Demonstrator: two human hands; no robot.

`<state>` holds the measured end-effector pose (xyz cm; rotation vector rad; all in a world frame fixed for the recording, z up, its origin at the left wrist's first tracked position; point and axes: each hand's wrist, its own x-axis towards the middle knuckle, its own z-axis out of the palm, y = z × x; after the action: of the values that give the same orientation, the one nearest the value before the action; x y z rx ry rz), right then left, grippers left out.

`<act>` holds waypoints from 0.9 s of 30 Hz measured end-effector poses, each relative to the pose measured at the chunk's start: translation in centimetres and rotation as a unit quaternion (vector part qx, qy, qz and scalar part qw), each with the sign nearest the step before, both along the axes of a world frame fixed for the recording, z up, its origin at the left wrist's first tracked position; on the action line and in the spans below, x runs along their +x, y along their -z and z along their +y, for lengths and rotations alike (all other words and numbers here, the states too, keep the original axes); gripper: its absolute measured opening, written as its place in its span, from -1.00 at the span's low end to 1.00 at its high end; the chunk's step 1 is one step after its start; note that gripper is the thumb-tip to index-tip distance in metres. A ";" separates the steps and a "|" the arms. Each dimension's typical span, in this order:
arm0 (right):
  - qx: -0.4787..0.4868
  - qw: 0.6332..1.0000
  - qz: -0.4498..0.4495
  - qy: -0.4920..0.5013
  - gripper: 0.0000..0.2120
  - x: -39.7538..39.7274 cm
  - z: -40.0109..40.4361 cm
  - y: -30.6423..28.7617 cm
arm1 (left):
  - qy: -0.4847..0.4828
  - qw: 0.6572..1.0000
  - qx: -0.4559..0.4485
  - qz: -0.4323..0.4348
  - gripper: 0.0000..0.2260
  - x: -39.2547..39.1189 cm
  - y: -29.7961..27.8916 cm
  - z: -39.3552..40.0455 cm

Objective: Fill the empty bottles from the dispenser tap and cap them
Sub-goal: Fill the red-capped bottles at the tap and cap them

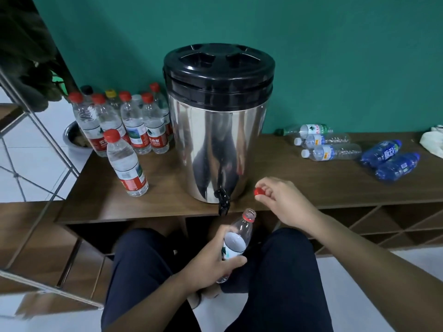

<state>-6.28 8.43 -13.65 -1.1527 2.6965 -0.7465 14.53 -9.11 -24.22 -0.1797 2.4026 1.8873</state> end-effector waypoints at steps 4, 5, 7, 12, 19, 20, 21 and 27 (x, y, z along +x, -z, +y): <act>0.033 0.998 0.031 0.044 -0.84 -1.6 -2.4 4.3 | -0.009 0.999 -0.018 -0.028 -0.56 0.5 1.9 -1.7; 0.040 0.997 0.033 0.054 -0.82 -1.8 -3.0 5.1 | -0.011 0.999 -0.024 -0.034 -0.57 0.6 2.4 -2.0; 0.051 0.995 0.035 0.072 -0.80 -1.8 -3.8 6.3 | -0.021 0.999 -0.025 -0.044 -0.58 1.0 3.3 -2.7; 0.039 0.992 0.064 0.098 -0.73 -1.8 -4.5 7.0 | -0.069 0.997 -0.011 -0.044 -0.52 1.1 4.4 -3.5; -0.105 0.987 0.090 0.085 -0.82 2.3 -4.3 3.5 | -0.114 0.993 0.018 -0.039 -0.48 0.6 4.9 -3.5; -0.118 0.986 0.069 0.090 -0.75 3.2 -4.4 2.8 | -0.119 0.992 0.018 -0.036 -0.48 0.5 4.8 -3.5; -0.132 0.986 0.044 0.094 -0.68 4.2 -4.6 2.0 | -0.124 0.992 0.016 -0.032 -0.48 0.4 4.7 -3.6; -0.200 0.975 -0.087 0.039 -0.74 7.9 -5.8 -2.3 | -0.133 0.991 0.010 0.004 -0.45 0.1 4.1 -3.6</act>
<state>1.66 2.63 -11.38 -0.9936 2.5257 -1.3813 14.67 -12.75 -28.28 -0.5160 2.4679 2.0184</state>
